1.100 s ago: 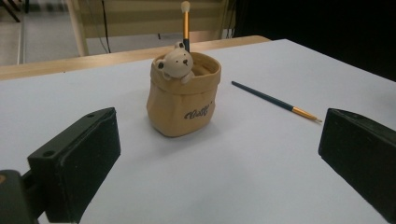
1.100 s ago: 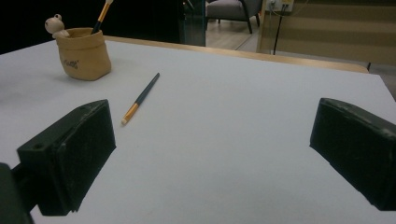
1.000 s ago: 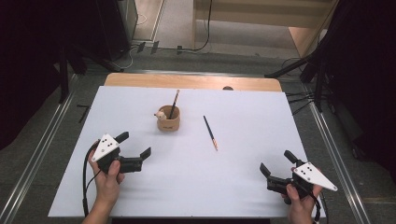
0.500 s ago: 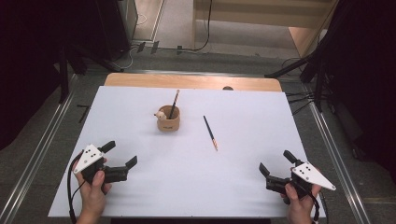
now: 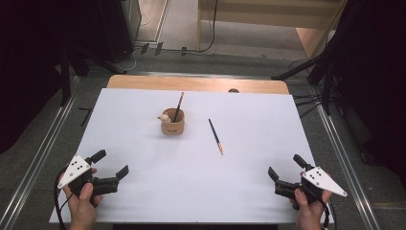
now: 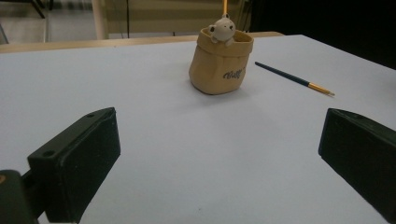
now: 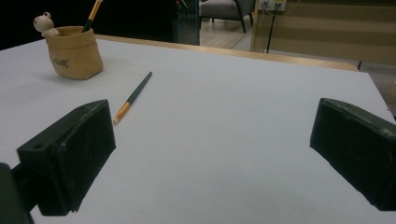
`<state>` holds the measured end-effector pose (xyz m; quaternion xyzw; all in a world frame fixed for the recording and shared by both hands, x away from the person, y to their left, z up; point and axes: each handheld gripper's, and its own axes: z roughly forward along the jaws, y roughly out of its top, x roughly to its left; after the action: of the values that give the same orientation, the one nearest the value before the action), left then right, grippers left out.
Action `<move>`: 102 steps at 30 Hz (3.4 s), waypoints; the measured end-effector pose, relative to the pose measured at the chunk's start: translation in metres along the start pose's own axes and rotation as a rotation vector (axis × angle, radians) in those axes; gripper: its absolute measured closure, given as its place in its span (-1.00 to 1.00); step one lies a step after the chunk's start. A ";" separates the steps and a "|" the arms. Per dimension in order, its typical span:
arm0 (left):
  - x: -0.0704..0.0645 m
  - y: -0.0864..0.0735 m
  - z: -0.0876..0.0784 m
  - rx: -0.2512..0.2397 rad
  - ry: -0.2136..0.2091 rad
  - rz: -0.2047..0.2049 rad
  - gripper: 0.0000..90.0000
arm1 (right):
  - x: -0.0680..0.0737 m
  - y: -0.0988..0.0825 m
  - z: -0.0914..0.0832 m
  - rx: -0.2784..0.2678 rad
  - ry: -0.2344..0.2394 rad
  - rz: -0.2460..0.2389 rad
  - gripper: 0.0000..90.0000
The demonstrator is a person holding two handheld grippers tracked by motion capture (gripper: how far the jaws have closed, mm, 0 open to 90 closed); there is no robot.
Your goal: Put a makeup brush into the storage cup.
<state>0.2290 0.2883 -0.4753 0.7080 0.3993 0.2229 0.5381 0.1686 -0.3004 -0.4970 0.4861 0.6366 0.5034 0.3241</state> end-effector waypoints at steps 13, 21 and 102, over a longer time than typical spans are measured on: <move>0.013 -0.004 -0.011 -0.005 0.027 -0.016 -1.00 | 0.000 0.001 0.002 -0.004 -0.004 -0.006 -0.99; 0.007 -0.003 -0.008 0.003 0.016 0.003 -1.00 | 0.004 0.003 0.001 -0.001 0.004 -0.010 -0.99; -0.001 -0.002 0.002 0.000 -0.032 0.031 -1.00 | 0.052 0.102 0.163 0.292 0.079 -0.080 -0.86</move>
<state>0.2297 0.2866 -0.4778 0.7175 0.3796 0.2197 0.5412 0.3286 -0.1961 -0.4420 0.4823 0.7341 0.4107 0.2445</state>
